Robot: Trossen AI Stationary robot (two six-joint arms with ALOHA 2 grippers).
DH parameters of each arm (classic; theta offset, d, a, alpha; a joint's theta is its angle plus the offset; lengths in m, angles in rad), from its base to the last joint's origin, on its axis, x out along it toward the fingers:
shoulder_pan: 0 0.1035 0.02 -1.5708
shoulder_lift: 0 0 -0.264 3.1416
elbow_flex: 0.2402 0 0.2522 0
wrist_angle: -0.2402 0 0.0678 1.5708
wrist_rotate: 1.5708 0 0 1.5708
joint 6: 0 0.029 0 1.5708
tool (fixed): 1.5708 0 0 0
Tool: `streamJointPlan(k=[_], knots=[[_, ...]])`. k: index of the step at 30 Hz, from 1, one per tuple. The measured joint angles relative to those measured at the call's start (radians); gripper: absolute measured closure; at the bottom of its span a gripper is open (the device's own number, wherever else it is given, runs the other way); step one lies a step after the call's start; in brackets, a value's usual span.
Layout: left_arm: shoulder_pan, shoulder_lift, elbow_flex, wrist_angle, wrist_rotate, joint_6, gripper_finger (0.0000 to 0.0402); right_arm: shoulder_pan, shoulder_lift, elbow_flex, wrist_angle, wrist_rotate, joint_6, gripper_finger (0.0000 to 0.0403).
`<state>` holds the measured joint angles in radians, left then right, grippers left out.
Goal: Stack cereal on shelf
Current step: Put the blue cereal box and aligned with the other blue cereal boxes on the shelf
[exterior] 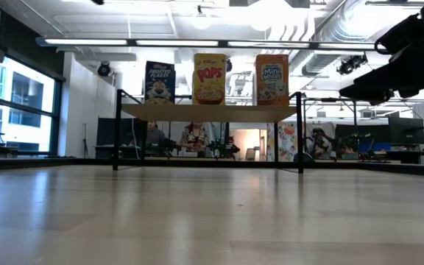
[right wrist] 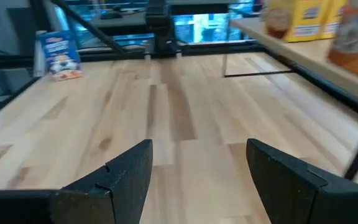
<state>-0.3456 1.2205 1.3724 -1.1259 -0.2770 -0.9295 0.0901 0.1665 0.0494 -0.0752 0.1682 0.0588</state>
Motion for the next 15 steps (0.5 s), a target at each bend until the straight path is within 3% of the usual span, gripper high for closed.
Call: streamJointPlan(k=[15], knots=[[-0.057, 0.000, 0.000, -0.064, 0.017, -0.059, 0.0145, -0.020, -0.013, 0.000, 0.031, 0.078, -0.041, 0.0151]])
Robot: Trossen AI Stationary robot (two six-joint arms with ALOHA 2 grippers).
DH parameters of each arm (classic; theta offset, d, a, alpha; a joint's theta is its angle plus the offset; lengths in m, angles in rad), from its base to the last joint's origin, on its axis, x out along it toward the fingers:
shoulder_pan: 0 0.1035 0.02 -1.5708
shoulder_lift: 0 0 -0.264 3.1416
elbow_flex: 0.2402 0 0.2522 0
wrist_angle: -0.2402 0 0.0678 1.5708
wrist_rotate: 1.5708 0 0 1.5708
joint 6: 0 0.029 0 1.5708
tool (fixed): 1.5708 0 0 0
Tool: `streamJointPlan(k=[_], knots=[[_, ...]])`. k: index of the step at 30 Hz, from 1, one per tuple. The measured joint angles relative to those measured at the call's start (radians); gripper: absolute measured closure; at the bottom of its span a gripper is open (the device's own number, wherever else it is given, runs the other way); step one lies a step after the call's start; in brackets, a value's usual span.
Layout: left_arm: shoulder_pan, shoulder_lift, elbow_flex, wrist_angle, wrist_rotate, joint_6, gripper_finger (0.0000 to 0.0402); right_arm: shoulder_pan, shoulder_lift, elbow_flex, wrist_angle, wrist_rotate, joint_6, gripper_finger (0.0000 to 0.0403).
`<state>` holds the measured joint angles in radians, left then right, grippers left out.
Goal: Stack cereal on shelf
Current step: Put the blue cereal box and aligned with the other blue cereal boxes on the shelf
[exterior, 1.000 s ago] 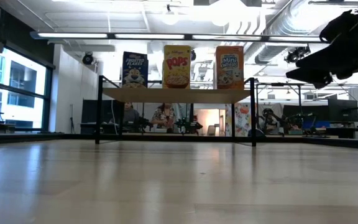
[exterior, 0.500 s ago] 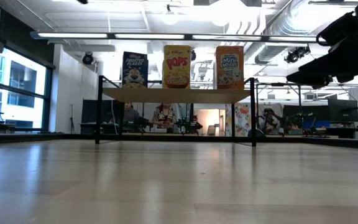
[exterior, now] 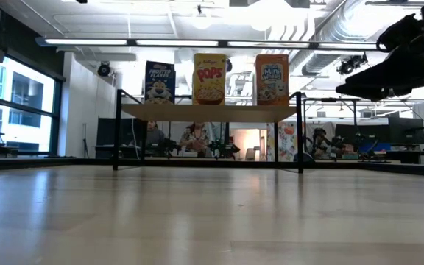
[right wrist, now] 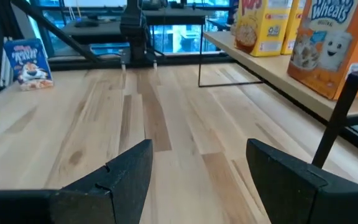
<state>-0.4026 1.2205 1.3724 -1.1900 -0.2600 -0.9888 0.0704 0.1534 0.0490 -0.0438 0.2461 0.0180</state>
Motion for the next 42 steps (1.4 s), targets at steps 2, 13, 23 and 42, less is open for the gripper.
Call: streamJointPlan(k=[2, 13, 23, 42], knots=[[0.000, 0.000, 0.000, 0.000, 0.000, -0.010, 0.0144, 0.000, -0.020, 0.000, 0.006, 0.000, -0.009, 0.0151], [0.000, 0.000, 0.000, 0.000, 0.000, -0.023, 0.0145, 0.000, -0.147, 0.002, -0.028, -0.003, -0.053, 0.0151], [-0.003, 0.000, 0.000, -0.026, 0.051, -0.112, 0.0144, 0.000, -0.141, 0.002, -0.029, -0.011, -0.050, 0.0151], [-0.171, 0.045, 0.000, -0.023, 0.078, -0.518, 0.0144, 0.000, -0.140, 0.002, -0.029, -0.011, -0.045, 0.0151]])
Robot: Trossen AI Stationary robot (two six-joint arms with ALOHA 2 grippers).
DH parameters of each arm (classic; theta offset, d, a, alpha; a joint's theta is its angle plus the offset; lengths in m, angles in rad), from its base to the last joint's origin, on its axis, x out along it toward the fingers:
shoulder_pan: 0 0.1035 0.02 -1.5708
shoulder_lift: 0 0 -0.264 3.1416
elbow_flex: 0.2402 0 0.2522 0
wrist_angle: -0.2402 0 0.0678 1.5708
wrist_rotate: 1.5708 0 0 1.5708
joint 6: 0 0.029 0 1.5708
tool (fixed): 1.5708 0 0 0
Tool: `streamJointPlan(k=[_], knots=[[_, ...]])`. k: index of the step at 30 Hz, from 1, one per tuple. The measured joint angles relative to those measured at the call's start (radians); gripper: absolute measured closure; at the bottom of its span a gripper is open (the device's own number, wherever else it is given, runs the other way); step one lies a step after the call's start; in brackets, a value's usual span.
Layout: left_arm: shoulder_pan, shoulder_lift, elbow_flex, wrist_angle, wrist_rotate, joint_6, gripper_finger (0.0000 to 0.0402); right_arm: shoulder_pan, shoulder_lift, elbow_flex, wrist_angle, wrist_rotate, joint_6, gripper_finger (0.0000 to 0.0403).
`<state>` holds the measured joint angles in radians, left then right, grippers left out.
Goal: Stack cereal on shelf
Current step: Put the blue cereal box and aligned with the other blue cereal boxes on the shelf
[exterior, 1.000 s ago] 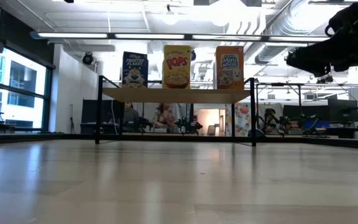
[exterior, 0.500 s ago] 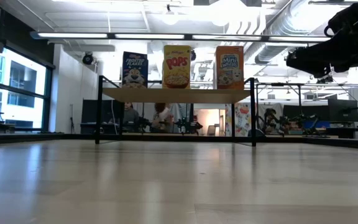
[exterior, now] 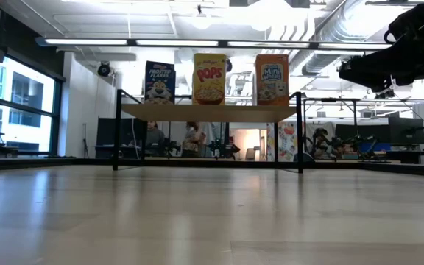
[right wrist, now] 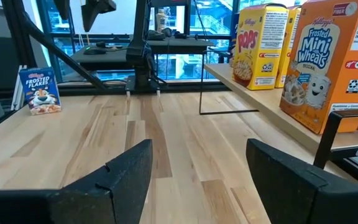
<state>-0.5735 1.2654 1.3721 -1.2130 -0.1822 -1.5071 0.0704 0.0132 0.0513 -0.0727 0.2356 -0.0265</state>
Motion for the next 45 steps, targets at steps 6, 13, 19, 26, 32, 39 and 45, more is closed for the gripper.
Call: streamJointPlan(k=[6, 13, 19, 26, 32, 39, 45], knots=[[-0.041, 0.034, 0.000, 0.007, 0.036, -0.194, 0.0144, 0.000, 0.000, 0.000, 0.000, 0.000, 0.000, 0.0151], [-0.074, 0.098, 0.000, 0.007, 0.129, -0.340, 0.0145, 0.000, 0.000, 0.000, 0.000, -0.002, 0.000, 0.0151], [-0.095, 0.135, 0.000, 0.007, 0.193, -0.423, 0.0144, 0.000, 0.000, 0.000, 0.001, -0.002, 0.000, 0.0151], [-0.122, 0.148, 0.000, 0.005, 0.188, -0.542, 0.0144, 0.000, 0.000, 0.000, 0.001, -0.003, 0.000, 0.0151], [-0.158, 0.150, 0.000, -0.007, 0.193, -0.686, 0.0144, 0.000, 0.000, 0.000, 0.001, -0.003, 0.000, 0.0151], [-0.217, 0.150, 0.000, -0.006, 0.196, -0.831, 0.0145, 0.000, 0.000, 0.000, 0.001, -0.003, 0.000, 0.0151], [-0.265, 0.157, 0.000, -0.003, 0.205, -0.883, 0.0145, 0.000, 0.000, 0.000, 0.001, -0.003, 0.000, 0.0151]])
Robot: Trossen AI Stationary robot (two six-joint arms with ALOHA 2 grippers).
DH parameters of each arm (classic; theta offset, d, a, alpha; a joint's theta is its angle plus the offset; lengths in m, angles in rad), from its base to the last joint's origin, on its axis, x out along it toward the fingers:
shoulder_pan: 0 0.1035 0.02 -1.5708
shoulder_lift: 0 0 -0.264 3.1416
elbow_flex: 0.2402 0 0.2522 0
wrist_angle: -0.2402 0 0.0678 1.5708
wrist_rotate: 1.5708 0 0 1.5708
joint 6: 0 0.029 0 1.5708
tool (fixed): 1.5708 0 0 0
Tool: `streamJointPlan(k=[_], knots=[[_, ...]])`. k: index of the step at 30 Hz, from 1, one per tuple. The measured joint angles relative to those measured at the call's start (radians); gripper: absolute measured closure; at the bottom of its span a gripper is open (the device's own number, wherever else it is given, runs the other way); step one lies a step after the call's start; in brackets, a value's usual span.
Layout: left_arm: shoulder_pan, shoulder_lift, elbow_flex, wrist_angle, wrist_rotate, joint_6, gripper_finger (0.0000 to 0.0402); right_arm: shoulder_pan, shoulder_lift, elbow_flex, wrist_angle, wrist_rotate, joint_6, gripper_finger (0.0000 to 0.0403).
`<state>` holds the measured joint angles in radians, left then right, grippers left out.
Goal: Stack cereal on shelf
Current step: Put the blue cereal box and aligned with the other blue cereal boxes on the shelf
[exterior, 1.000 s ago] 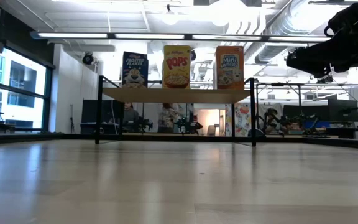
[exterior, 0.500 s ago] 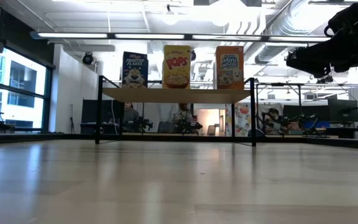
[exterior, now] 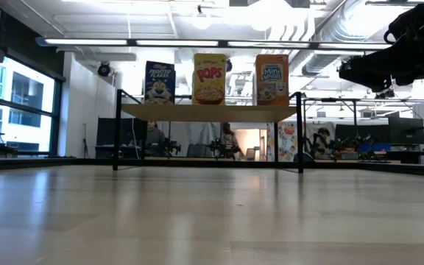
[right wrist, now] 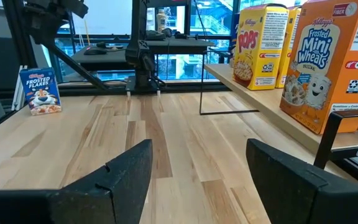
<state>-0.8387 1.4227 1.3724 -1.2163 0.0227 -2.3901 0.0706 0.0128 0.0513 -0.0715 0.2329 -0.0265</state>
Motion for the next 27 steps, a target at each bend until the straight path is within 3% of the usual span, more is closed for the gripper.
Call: streamJointPlan(k=[13, 22, 27], knots=[[-0.129, 0.056, -0.001, 0.025, -0.012, -0.134, 0.0145, 0.000, 0.000, 0.000, 0.000, 0.000, 0.000, 0.0151], [-0.181, 0.075, -0.001, 0.079, 0.003, -0.348, 0.0144, 0.000, 0.000, 0.000, 0.000, 0.000, 0.000, 0.0151], [-0.184, 0.119, -0.001, 0.088, 0.001, -0.357, 0.0138, 0.000, 0.000, 0.000, 0.000, 0.000, 0.000, 0.0151]])
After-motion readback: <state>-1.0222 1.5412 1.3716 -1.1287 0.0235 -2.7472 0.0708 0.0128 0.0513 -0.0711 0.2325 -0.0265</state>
